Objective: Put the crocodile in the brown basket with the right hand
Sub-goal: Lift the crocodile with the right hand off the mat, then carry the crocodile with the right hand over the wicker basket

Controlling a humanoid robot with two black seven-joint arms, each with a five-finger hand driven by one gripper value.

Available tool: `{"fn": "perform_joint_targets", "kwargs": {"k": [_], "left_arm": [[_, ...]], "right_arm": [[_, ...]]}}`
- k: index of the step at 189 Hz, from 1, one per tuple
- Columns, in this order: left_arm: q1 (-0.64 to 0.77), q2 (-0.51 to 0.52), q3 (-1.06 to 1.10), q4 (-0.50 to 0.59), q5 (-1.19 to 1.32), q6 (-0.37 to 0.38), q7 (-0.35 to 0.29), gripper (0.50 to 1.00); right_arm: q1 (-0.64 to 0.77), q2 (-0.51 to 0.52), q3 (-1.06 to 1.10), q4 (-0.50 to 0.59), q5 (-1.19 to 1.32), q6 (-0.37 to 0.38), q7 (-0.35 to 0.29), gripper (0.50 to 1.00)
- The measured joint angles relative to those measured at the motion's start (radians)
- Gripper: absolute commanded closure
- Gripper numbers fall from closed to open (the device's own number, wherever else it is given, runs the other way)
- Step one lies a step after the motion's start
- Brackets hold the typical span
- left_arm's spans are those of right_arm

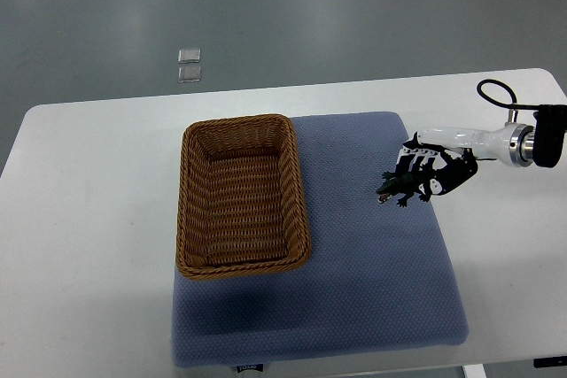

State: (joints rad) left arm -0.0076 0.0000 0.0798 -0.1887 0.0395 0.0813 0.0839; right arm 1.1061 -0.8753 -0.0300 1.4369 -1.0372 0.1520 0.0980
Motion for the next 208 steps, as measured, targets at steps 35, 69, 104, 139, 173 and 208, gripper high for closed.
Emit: {"fn": "perform_joint_targets", "kwargs": {"k": [35,69,104,139,173,208], "left_arm": [[0.0,0.0,0.0,0.0,0.0,0.0,0.0,0.5],[0.0,0.0,0.0,0.0,0.0,0.0,0.0,0.5],[0.0,0.0,0.0,0.0,0.0,0.0,0.0,0.5],[0.0,0.0,-0.001,0.0,0.0,-0.001,0.0,0.5],[0.0,0.0,-0.002,0.0,-0.001,-0.001,0.0,0.5],[0.0,0.0,-0.002,0.0,-0.001,0.0,-0.001,0.5]], "right_arm": [[0.113,0.002,0.003,0.0,0.053,0.035,-0.002,1.0],[0.239,0.069,-0.014,-0.028,0.151,0.049,-0.012,1.0],[0.345,0.244,-0.09,-0.128,0.199,0.05,-0.013,1.0],[0.376,0.469,-0.134,-0.274,0.216,0.046,-0.012,1.0],[0.367,0.657,-0.152,-0.406,0.218,0.041,-0.012,1.0],[0.314,0.782,-0.158,-0.503,0.21,0.038,-0.012,1.0]]}}
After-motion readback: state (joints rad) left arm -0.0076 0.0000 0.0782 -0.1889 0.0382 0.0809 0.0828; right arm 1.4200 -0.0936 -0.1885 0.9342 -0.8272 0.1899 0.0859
